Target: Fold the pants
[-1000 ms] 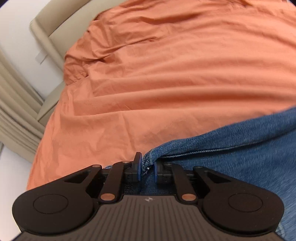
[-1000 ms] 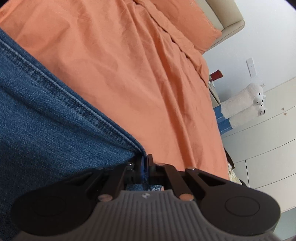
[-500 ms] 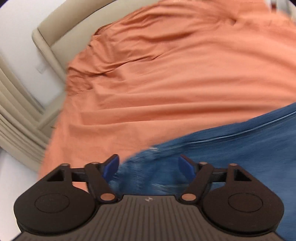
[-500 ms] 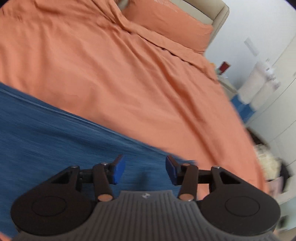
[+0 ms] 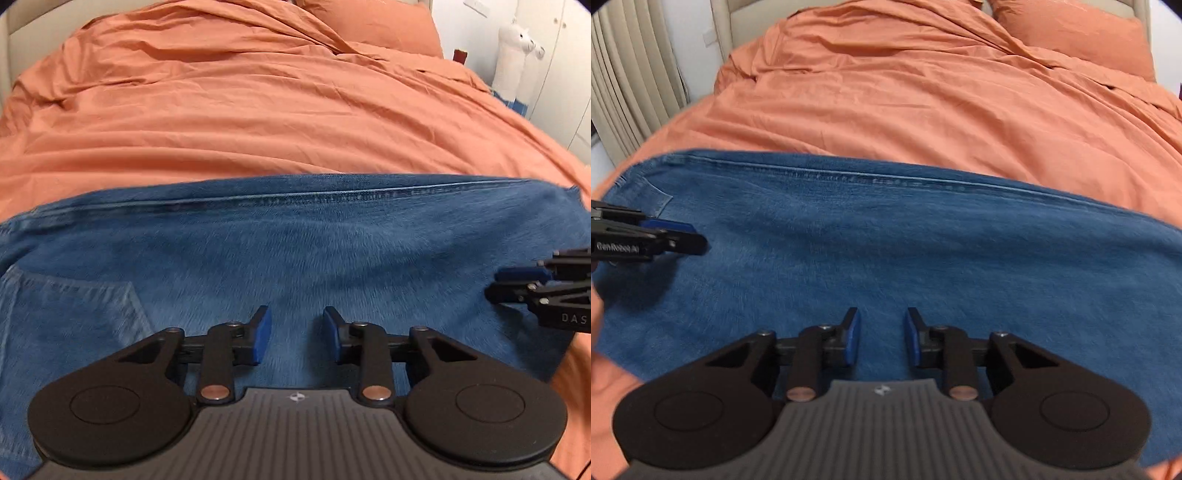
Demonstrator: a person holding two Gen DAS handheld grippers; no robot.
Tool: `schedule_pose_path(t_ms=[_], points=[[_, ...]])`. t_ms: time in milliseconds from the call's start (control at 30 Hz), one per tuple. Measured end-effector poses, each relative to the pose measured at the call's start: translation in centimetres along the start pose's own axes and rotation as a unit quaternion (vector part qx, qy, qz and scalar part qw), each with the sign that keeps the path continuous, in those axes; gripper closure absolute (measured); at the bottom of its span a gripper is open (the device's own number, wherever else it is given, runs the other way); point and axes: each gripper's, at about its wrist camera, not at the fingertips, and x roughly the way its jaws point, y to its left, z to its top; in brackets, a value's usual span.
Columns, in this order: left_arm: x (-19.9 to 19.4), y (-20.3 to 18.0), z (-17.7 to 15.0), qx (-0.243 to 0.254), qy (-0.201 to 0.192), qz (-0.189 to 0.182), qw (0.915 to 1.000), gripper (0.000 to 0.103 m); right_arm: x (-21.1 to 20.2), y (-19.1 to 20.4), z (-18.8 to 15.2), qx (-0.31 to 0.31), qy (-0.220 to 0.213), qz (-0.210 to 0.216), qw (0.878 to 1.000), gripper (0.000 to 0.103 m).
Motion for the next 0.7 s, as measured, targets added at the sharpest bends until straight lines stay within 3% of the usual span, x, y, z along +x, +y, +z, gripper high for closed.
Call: schedule_pose_path(t_ms=[333, 600, 633, 700], points=[[6.0, 3.1, 5.3, -0.033, -0.025, 0.015, 0.9991, 0.065, 6.4, -2.9, 8.0, 0.009, -0.021, -0.025, 0.999, 0.084], [6.5, 4.4, 6.6, -0.051, -0.057, 0.067, 0.9948, 0.066, 6.8, -6.0, 9.7, 0.054, -0.041, -0.032, 0.997, 0.093], [6.1, 4.6, 6.6, -0.054, -0.054, 0.069, 0.9946, 0.066, 6.3, -6.3, 9.5, 0.061, -0.043, -0.035, 0.997, 0.093], [4.5, 5.1, 6.2, -0.053, -0.058, 0.079, 0.9937, 0.065, 4.9, -7.0, 8.9, 0.071, -0.049, -0.050, 0.995, 0.079]])
